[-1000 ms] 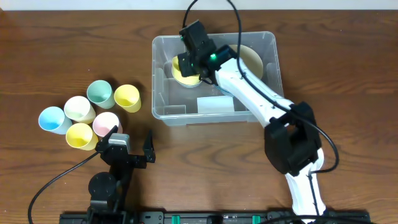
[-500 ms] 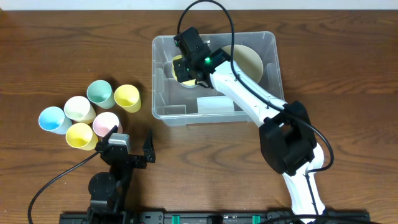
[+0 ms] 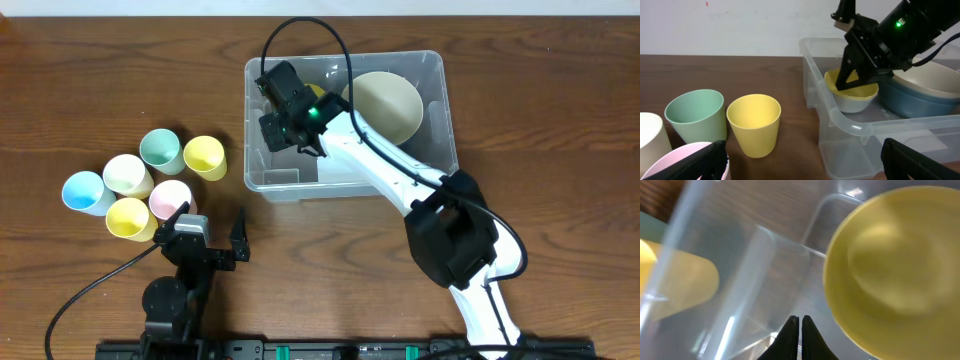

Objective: Pack container
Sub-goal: 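Lower the yellow bowl into the grey bowl and open right gripper, then withdraw the right gripper to the white bowl at right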

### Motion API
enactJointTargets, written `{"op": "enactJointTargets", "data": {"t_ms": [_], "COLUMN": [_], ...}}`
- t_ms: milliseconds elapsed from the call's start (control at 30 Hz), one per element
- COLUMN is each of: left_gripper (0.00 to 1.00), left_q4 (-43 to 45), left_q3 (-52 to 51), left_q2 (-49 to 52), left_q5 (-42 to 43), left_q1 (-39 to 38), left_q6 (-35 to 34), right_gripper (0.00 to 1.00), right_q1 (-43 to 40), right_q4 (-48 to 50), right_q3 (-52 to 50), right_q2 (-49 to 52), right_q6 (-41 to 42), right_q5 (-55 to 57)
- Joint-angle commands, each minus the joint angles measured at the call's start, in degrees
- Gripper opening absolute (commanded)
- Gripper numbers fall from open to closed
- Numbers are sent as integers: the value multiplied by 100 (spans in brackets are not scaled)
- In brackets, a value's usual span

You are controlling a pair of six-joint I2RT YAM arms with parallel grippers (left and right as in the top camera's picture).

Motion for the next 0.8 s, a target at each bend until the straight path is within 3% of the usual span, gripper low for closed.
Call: {"op": "enactJointTargets", "data": {"t_ms": [0,133,233,300,433,500,600,767], "left_gripper": [98,98,98,98,98,98,98,98], "left_q4": [-63,-63,-63,-63,-63,-63,-63,-63], "left_q3": [-168,-168,-168,-168,-168,-168,-168,-168], "left_q2": [-35,-35,-35,-35,-35,-35,-35,-35], "left_q5": [-28,-28,-28,-28,-28,-28,-28,-28], "left_q1": [24,24,24,24,24,24,24,24], "left_q6": [101,101,101,101,101,101,101,101], "right_gripper": [6,10,20,32,73,86,91,92], "right_q1": [-153,-282,-391,-485,-763,-994,-1379,-1934], "right_q4": [-260,-990,-1633,-2002,-2739,-3152,-3746,-4701], "right_q3": [352,850,1228,1366,1445,1445,1443,1443], "right_q2": [-155,-496,-855,-1093,-1668,-1971,-2369,-2918], "right_q6": [-81,-275,-396,-417,-372,-251,-94,94], "right_q5": [107,264,348,365,367,367,365,393]}}
